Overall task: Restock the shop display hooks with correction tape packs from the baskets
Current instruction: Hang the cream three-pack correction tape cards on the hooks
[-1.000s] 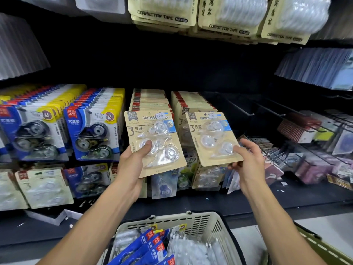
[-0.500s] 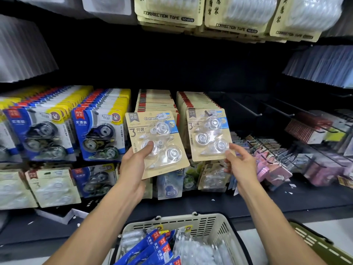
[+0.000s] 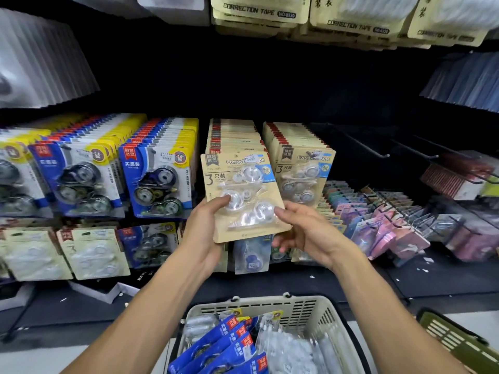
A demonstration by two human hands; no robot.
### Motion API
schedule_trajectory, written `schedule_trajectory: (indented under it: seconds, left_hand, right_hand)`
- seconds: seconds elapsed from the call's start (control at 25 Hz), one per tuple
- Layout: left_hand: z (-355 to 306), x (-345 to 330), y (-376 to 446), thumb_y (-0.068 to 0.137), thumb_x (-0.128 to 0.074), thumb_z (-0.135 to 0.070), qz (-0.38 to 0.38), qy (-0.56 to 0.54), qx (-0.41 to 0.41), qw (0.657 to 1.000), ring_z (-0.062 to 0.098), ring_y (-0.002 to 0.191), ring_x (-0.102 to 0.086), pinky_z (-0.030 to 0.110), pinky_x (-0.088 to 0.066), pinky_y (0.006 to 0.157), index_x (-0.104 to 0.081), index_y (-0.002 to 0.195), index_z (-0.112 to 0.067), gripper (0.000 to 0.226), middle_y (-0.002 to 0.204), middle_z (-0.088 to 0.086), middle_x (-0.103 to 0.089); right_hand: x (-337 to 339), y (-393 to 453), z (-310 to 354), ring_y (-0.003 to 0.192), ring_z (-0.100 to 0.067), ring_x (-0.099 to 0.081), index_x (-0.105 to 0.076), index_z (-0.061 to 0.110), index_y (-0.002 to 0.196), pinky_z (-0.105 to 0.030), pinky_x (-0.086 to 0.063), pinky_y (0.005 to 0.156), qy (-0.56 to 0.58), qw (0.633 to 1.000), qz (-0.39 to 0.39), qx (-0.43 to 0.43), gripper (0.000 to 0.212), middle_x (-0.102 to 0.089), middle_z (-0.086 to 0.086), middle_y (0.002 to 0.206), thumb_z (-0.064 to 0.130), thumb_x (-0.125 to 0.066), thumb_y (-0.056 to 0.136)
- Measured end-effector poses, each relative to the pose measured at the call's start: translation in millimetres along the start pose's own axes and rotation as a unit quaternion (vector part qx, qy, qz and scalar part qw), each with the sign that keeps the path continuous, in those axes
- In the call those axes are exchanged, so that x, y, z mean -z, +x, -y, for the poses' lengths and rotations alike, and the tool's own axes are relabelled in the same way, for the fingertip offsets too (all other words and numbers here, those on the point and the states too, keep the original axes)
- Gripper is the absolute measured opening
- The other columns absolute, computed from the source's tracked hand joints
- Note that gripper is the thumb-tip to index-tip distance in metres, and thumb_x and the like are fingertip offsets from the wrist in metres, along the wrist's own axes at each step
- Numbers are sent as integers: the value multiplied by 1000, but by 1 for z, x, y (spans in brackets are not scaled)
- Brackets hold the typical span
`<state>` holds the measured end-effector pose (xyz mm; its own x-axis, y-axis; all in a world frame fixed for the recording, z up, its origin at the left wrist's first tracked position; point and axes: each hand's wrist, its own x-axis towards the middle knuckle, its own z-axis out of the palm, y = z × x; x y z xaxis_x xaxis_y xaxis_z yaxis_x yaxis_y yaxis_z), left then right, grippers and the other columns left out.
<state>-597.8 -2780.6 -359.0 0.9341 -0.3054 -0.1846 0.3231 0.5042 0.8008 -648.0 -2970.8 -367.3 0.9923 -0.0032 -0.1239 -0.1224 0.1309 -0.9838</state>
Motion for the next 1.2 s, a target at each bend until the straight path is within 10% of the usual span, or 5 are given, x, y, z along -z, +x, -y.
schedule_trajectory:
  seconds: [0.32, 0.52, 1.2]
  left_hand:
    - [12, -6, -7, 93, -72, -15, 12, 286, -107, 952, 0, 90, -67, 9, -50, 71, -57, 137, -22, 47, 112, -4, -71]
    - [20, 1, -5, 85, -79, -40, 36, 437, -105, 893, 14, 136, -46, 41, -39, 114, -36, 153, -42, 81, 147, -9, -49]
    - [31, -3, -9, 89, -74, -42, 57, 438, -101, 892, 16, 140, -42, 38, -37, 114, -31, 157, -40, 80, 153, -7, -46]
  right_hand:
    - [23, -20, 4, 55, -19, -61, -61, 16, 102, -31, -54, 55, 88, 971, -215, 52, 14, -70, -7, 93, 4, -57, 96]
    - [51, -36, 2, 49, -17, -47, -58, 14, 102, -32, -48, 52, 82, 920, -384, 8, 10, -60, -8, 98, 9, -57, 93]
    - [72, -14, -27, 51, -13, -46, -56, 5, 119, -27, -41, 42, 12, 910, -414, -5, 43, -58, -4, 76, 31, -74, 90]
